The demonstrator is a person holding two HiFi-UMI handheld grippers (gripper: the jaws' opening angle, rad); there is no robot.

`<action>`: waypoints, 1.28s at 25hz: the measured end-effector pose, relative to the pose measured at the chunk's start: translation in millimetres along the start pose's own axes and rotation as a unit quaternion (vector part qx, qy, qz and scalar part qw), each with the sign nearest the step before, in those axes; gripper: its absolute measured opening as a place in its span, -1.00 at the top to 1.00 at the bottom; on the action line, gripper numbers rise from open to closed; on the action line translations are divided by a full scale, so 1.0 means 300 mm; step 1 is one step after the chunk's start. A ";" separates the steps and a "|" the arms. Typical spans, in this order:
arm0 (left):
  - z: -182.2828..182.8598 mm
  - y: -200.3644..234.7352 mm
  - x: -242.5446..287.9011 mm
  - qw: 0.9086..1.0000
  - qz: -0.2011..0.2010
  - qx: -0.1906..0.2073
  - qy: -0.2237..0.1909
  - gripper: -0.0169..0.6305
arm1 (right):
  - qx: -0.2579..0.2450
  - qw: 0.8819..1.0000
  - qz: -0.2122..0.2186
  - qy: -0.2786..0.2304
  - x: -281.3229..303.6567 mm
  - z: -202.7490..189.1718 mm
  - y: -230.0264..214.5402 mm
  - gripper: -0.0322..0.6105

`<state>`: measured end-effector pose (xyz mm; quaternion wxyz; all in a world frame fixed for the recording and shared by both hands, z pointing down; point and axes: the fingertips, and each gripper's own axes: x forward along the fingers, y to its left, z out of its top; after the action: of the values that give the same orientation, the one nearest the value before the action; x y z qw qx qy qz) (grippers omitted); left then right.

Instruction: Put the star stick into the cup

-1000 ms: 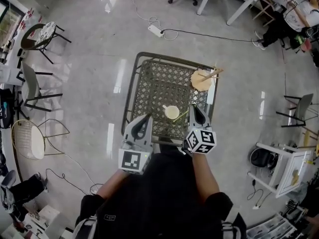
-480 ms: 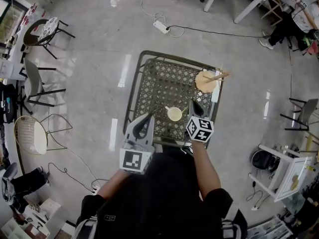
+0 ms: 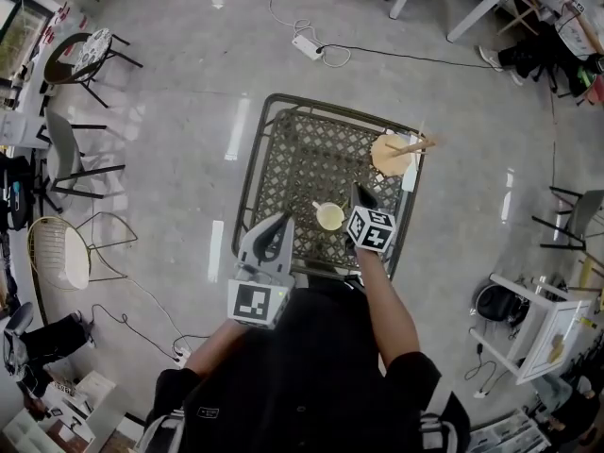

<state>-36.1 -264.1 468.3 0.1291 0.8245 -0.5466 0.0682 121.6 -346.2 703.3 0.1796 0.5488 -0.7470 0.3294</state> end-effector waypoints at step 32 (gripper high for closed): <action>-0.010 -0.001 -0.007 1.000 0.028 -0.010 0.004 0.90 | -0.017 0.997 0.015 0.079 0.170 -0.118 -0.038 0.83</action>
<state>-36.5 -261.3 470.6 0.1377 0.8075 -0.5694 0.0694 112.1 -359.6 764.2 0.2419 0.5069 -0.7441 0.3616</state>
